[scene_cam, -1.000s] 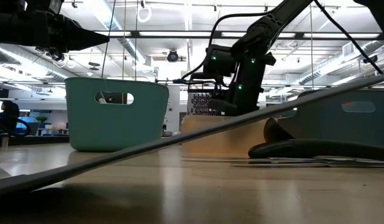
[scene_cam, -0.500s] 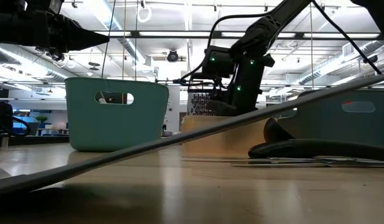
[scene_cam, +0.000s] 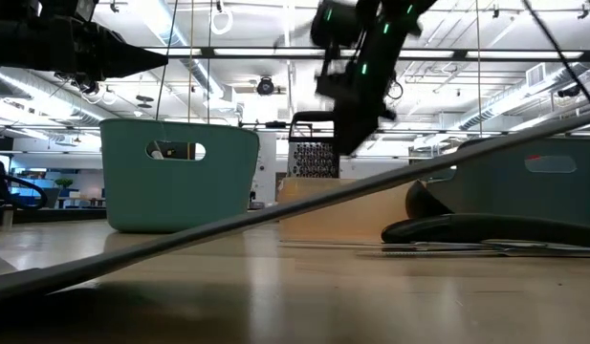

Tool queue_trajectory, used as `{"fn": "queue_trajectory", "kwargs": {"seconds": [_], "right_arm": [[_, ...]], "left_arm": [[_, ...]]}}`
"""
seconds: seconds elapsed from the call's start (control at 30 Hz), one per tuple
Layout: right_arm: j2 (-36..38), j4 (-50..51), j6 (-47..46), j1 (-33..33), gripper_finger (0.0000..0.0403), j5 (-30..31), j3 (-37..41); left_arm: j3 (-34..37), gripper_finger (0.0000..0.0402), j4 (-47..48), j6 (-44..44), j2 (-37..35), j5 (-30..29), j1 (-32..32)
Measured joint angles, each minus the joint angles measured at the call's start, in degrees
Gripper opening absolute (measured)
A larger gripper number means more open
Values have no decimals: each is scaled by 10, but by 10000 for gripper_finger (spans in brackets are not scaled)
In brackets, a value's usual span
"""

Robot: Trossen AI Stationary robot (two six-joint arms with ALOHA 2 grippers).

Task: Pick & Place Kitchen Items
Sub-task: Put the black serving spoon into the blue bin

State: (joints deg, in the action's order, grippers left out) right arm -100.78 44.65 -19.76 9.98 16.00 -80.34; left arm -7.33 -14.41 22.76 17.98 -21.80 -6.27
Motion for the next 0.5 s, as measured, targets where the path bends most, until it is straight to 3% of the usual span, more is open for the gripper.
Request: {"fn": "queue_trajectory", "kwargs": {"seconds": [0.1, 0.27, 0.5], "right_arm": [[64, -35, 100, -15, 157, -3, 0], [190, -114, 248, -40, 108, -88, -1], [349, -126, 330, -45, 8, -165, -2]], "left_arm": [[0, 16, 0, 0, 0, 0, 0], [0, 16, 0, 0, 0, 0, 0], [0, 16, 0, 0, 0, 0, 0]]}}
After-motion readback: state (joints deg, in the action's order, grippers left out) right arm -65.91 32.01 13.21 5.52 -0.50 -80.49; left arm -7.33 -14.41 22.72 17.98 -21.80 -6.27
